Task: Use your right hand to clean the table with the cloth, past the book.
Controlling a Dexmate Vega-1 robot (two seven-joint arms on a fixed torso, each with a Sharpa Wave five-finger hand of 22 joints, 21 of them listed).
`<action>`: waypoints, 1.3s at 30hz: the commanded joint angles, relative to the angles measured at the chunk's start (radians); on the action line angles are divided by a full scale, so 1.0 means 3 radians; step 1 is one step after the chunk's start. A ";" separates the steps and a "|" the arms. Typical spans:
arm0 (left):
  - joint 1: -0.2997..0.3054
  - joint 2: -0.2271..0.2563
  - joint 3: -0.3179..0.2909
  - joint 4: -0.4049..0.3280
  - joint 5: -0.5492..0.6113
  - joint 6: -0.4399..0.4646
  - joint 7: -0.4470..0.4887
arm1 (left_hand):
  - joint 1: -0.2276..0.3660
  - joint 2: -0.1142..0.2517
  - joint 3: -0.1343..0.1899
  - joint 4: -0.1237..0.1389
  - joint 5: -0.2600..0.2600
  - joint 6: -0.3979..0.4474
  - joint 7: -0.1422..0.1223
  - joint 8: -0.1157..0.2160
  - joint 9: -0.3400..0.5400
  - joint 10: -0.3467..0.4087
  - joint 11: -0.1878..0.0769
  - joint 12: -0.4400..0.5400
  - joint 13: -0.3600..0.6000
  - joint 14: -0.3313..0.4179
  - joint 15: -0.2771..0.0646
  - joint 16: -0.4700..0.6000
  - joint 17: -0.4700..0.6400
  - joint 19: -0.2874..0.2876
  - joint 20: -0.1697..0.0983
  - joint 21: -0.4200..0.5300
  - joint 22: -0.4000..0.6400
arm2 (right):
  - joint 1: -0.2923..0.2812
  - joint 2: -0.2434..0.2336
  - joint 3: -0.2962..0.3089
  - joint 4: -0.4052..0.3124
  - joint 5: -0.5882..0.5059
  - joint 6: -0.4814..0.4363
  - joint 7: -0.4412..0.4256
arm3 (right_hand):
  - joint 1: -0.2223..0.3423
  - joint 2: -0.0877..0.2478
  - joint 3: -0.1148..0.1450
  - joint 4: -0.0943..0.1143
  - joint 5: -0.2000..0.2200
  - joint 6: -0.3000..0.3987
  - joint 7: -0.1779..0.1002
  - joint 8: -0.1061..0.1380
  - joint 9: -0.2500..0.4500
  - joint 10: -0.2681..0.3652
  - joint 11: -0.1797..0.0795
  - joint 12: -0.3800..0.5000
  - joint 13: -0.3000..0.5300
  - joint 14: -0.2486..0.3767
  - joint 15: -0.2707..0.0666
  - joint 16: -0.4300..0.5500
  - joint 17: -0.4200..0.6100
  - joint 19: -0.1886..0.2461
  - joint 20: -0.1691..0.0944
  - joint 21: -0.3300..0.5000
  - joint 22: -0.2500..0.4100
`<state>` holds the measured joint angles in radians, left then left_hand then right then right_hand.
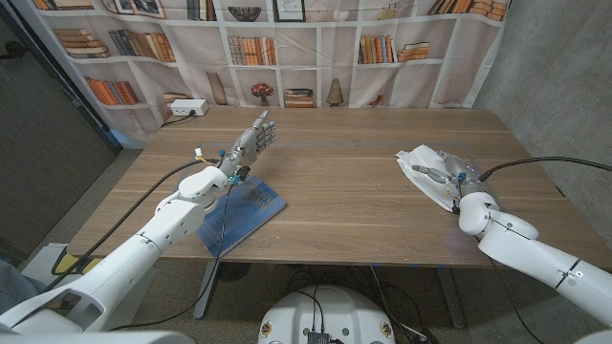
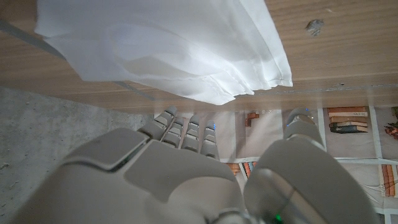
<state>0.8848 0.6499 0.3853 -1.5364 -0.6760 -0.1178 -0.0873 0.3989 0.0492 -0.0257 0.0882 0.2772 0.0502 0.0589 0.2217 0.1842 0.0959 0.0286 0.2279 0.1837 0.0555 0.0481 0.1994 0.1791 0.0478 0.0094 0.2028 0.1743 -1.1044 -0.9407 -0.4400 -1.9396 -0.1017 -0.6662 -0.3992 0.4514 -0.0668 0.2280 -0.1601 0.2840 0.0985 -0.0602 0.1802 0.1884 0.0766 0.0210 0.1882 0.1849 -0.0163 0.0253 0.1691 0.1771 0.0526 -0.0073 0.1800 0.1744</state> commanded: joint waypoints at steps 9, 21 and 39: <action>0.0043 0.0043 -0.0013 -0.0067 -0.0008 0.0033 0.0011 | 0.0022 0.0011 -0.0015 -0.0002 -0.0019 0.0019 -0.0021 -0.0017 0.0006 0.0024 0.0020 -0.0020 0.0015 0.0019 0.0005 -0.0011 0.0017 0.0003 0.0009 -0.0009 0.0020 | 0.0247 0.0041 -0.0304 0.0151 -0.0007 -0.0217 0.0055 | 0.0215 0.0069 0.0100 -0.0026 0.0035 -0.0015 -0.0022 0.0027 0.0017 -0.0027 0.0007 0.0017 0.0008 0.0036 -0.0011 0.0044 0.0005 0.0074 -0.0042 0.0045 0.0008; 0.0039 0.0060 -0.0017 -0.0067 -0.0015 0.0021 -0.0031 | 0.0025 0.0014 -0.0021 -0.0002 -0.0029 0.0024 -0.0021 -0.0023 0.0007 0.0026 0.0011 -0.0027 0.0016 0.0019 0.0009 -0.0015 0.0017 -0.0006 0.0016 -0.0012 0.0021 | 0.0234 0.0076 -0.0334 0.0211 0.0037 -0.0212 -0.0008 | 0.0579 0.0177 0.0231 -0.0051 0.0015 0.0085 -0.0001 0.0094 0.0020 0.0064 -0.0006 0.0082 0.0009 0.0167 -0.0067 0.0078 0.0000 0.0319 -0.0107 0.0106 0.0008; 0.0028 0.0052 -0.0013 -0.0022 -0.0038 0.0035 -0.0057 | 0.0028 0.0021 -0.0034 0.0001 -0.0048 0.0070 -0.0018 -0.0019 0.0008 0.0036 0.0010 -0.0035 0.0018 0.0027 0.0003 -0.0017 0.0018 -0.0015 0.0021 -0.0012 0.0022 | 0.0400 0.0158 -0.0559 0.0365 -0.0052 -0.0401 -0.0006 | 0.1291 0.0251 0.0279 0.0007 -0.0204 0.0774 -0.0051 0.0212 0.0020 0.1053 -0.0345 0.0326 -0.0012 0.1141 -0.0547 0.0181 0.0001 0.1210 -0.0476 0.0274 0.0029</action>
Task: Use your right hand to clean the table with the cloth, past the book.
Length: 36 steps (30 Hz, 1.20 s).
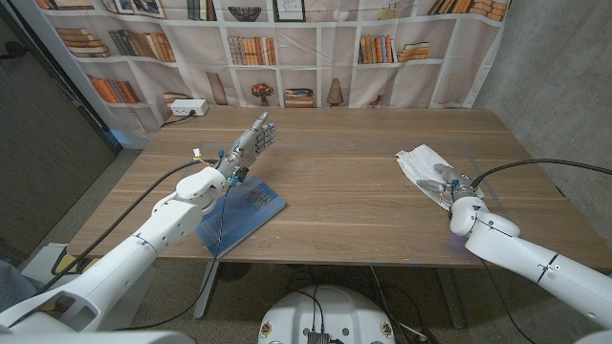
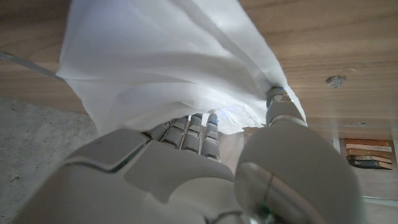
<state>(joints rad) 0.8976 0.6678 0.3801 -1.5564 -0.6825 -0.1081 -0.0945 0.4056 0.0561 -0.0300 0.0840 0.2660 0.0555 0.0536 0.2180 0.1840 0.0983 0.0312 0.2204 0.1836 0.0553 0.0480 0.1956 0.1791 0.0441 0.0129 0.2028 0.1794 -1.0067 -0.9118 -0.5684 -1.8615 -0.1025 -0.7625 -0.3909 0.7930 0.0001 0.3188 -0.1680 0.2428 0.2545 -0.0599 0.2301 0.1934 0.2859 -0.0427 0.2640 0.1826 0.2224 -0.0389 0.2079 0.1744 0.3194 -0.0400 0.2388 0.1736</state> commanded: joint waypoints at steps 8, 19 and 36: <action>-0.0011 -0.0001 -0.0002 0.0047 -0.0030 0.0012 -0.0039 | 0.0008 0.0003 -0.0026 0.0016 -0.0020 0.0075 0.0000 -0.0006 0.0010 0.0036 0.0001 -0.0013 0.0019 0.0028 0.0001 -0.0007 0.0018 -0.0010 0.0052 -0.0014 0.0006 | 0.0091 0.0124 -0.0139 0.0164 -0.0073 -0.0058 -0.0131 | 0.0321 0.0143 -0.0022 0.0059 -0.0155 0.0687 -0.0151 0.0099 0.0006 0.0781 -0.0238 0.0116 -0.0009 0.0952 -0.0523 0.0121 0.0025 0.0963 -0.0544 0.0268 0.0053; 0.0076 0.0038 -0.0041 -0.0043 -0.0049 0.0022 0.0023 | 0.0011 0.0010 -0.0032 0.0017 -0.0029 0.0090 -0.0003 -0.0009 0.0011 0.0044 -0.0006 -0.0016 0.0020 0.0038 -0.0002 -0.0005 0.0018 -0.0013 0.0078 -0.0012 0.0007 | 0.0187 0.0195 -0.0217 0.0284 -0.0148 -0.0032 -0.0155 | 0.0722 0.0383 0.0100 0.0013 -0.0217 0.1179 -0.0165 0.0083 0.0003 0.1245 -0.0301 0.0107 -0.0002 0.1775 -0.0644 0.0185 0.0079 0.1629 -0.0599 0.0565 0.0126; 0.0106 0.0045 -0.0043 -0.0077 -0.0059 0.0024 0.0027 | 0.0015 0.0021 -0.0040 0.0020 -0.0042 0.0105 -0.0008 -0.0014 0.0013 0.0067 0.0004 -0.0015 0.0021 0.0046 0.0001 -0.0006 0.0019 -0.0017 0.0099 -0.0011 0.0008 | 0.0066 0.0253 -0.0098 0.0255 -0.0189 0.0123 -0.0449 | 0.1340 0.0500 0.0046 0.0030 -0.0199 0.2089 -0.0340 0.0095 0.0064 0.2449 -0.0446 0.0196 0.0022 0.3014 -0.0661 0.0357 0.0133 0.2348 -0.0618 0.1330 0.0322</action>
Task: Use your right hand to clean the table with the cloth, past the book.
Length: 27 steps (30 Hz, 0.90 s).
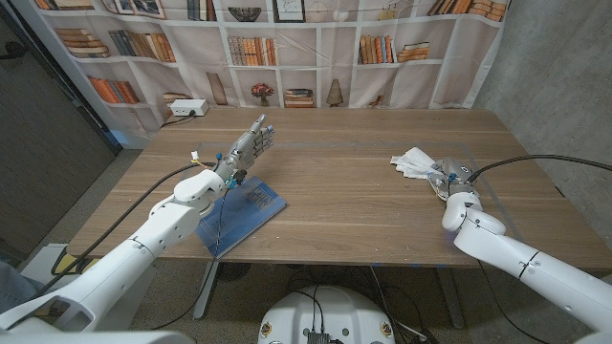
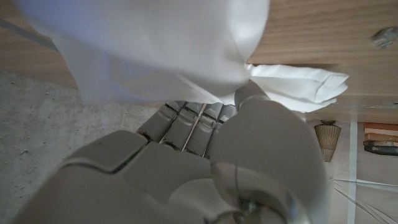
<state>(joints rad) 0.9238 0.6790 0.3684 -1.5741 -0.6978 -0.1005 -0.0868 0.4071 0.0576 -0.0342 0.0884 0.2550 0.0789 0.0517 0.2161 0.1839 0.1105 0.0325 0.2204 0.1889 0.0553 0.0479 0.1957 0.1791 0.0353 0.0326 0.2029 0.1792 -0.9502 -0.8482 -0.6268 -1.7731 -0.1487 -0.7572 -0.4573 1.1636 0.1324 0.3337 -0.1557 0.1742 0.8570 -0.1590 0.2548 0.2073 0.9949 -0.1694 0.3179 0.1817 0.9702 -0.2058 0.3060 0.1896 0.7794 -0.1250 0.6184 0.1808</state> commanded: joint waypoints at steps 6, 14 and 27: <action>-0.0001 0.0011 0.0003 -0.0009 -0.0011 0.0017 -0.0014 | 0.0012 0.0020 -0.0028 0.0005 -0.0009 0.0033 0.0003 -0.0009 0.0014 0.0031 0.0001 -0.0016 0.0004 0.0045 0.0003 -0.0008 0.0019 0.0012 0.0036 -0.0010 0.0009 | -0.0241 -0.0019 0.0208 -0.0172 -0.0041 0.0233 -0.0331 | 0.0068 0.0122 0.0002 0.0061 0.0024 0.0119 -0.0082 -0.0002 0.0029 0.0076 -0.0008 -0.0024 0.0029 0.0571 -0.0089 0.0010 0.0070 0.0791 -0.0329 0.0110 0.0304; -0.0049 0.0015 0.0012 0.0006 0.0001 0.0035 -0.0032 | 0.0015 0.0025 -0.0031 0.0006 -0.0013 0.0037 0.0003 -0.0011 0.0014 0.0028 -0.0002 -0.0020 0.0004 0.0047 0.0008 -0.0008 0.0019 0.0011 0.0037 -0.0009 0.0010 | -0.0381 -0.0029 0.0366 -0.0302 -0.0049 0.0359 -0.0484 | 0.0068 0.0145 0.0020 0.0083 0.0010 0.0181 -0.0064 -0.0001 0.0041 0.0075 -0.0018 -0.0053 0.0035 0.0564 -0.0096 -0.0028 0.0058 0.0749 -0.0334 0.0134 0.0303; -0.0087 0.0027 0.0023 0.0002 0.0006 0.0091 -0.0032 | 0.0021 0.0033 -0.0035 0.0006 -0.0020 0.0045 0.0003 -0.0015 0.0015 0.0031 0.0000 -0.0024 0.0005 0.0050 0.0008 -0.0009 0.0019 0.0011 0.0039 -0.0008 0.0010 | -0.0560 -0.0044 0.0604 -0.0429 -0.0019 0.0635 -0.0605 | 0.0121 0.0126 0.0048 0.0085 0.0000 0.0228 -0.0150 -0.0053 0.0056 0.0107 -0.0009 -0.0110 0.0045 0.0764 -0.0094 -0.0019 0.0064 0.0803 -0.0331 0.0283 0.0316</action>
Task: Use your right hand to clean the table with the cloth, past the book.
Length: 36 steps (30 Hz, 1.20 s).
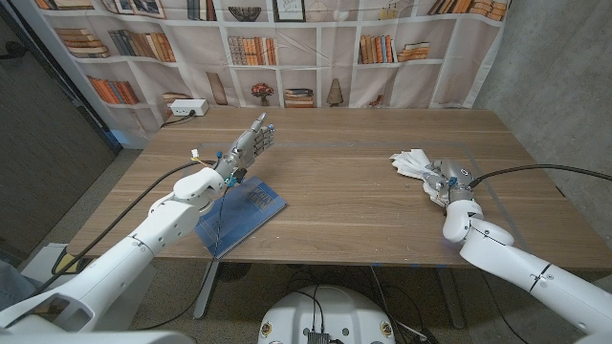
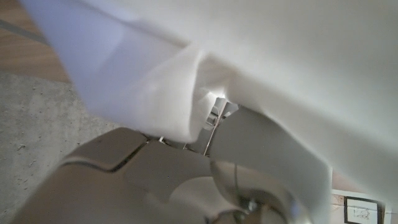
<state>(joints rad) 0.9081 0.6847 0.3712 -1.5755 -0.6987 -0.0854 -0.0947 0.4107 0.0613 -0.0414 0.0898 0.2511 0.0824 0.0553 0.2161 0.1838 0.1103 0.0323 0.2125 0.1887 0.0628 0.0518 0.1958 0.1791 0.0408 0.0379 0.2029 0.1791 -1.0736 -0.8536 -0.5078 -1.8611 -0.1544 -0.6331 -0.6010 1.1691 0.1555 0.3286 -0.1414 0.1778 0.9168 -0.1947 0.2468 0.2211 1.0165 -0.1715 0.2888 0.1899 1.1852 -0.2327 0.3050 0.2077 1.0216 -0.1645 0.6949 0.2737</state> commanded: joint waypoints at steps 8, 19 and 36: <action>-0.0004 0.0007 0.0010 -0.0022 0.0013 0.0037 0.0029 | 0.0013 0.0026 -0.0014 0.0001 -0.0011 0.0035 -0.0009 -0.0018 0.0016 0.0031 0.0001 0.0000 0.0006 0.0023 -0.0004 -0.0011 0.0019 -0.0007 0.0021 -0.0007 0.0010 | -0.0221 -0.0079 0.0267 -0.0317 -0.0044 0.0244 -0.0079 | 0.0152 0.0065 0.0098 0.0037 -0.0012 0.0125 -0.0046 -0.0039 0.0018 0.0056 0.0036 -0.0054 0.0028 0.0109 -0.0003 -0.0054 0.0000 -0.0024 -0.0199 0.0125 0.0003; 0.0058 0.0019 -0.0009 -0.0090 0.0020 0.0022 0.0086 | 0.0018 0.0032 -0.0017 0.0001 -0.0016 0.0041 -0.0009 -0.0020 0.0016 0.0035 -0.0003 -0.0002 0.0006 0.0024 -0.0006 -0.0012 0.0019 -0.0007 0.0022 -0.0006 0.0011 | -0.0177 -0.0156 0.0158 -0.0468 -0.0217 0.0247 0.0130 | 0.0042 0.0060 0.0107 0.0134 -0.0013 -0.0022 -0.0039 -0.0139 0.0035 0.0062 -0.0031 -0.0148 0.0047 -0.0087 -0.0002 -0.0216 0.0009 -0.0339 -0.0193 0.0226 -0.0057; 0.0078 0.0014 -0.0005 -0.0119 0.0030 -0.0004 0.0092 | 0.0026 0.0040 -0.0022 0.0000 -0.0024 0.0044 -0.0009 -0.0027 0.0017 0.0039 0.0003 -0.0006 0.0007 0.0025 -0.0005 -0.0013 0.0019 -0.0004 0.0022 -0.0003 0.0011 | 0.0005 -0.0132 -0.0124 -0.0476 -0.0500 0.0654 0.0456 | -0.0041 0.0037 0.0133 0.0143 -0.0002 0.0012 0.0002 -0.0137 0.0035 0.0106 0.0010 -0.0189 0.0045 -0.0335 0.0005 -0.0320 0.0006 -0.0630 -0.0182 0.0276 -0.0150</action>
<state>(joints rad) 0.9289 0.6890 0.3694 -1.6028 -0.6933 -0.0816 -0.0706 0.4199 0.0704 -0.0440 0.0870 0.2474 0.0913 0.0536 0.2101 0.1838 0.1138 0.0358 0.2125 0.1885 0.0626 0.0517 0.1922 0.1790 0.0407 0.0378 0.2029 0.1790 -1.1000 -0.9042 -0.5032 -2.0151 -0.2728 -0.5389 -0.5121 1.1700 0.1711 0.3535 -0.1111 0.1698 0.9181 -0.1996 0.2064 0.2276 1.0248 -0.1617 0.2344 0.1978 1.1051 -0.2071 0.2152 0.2072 0.8538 -0.1092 0.7746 0.2332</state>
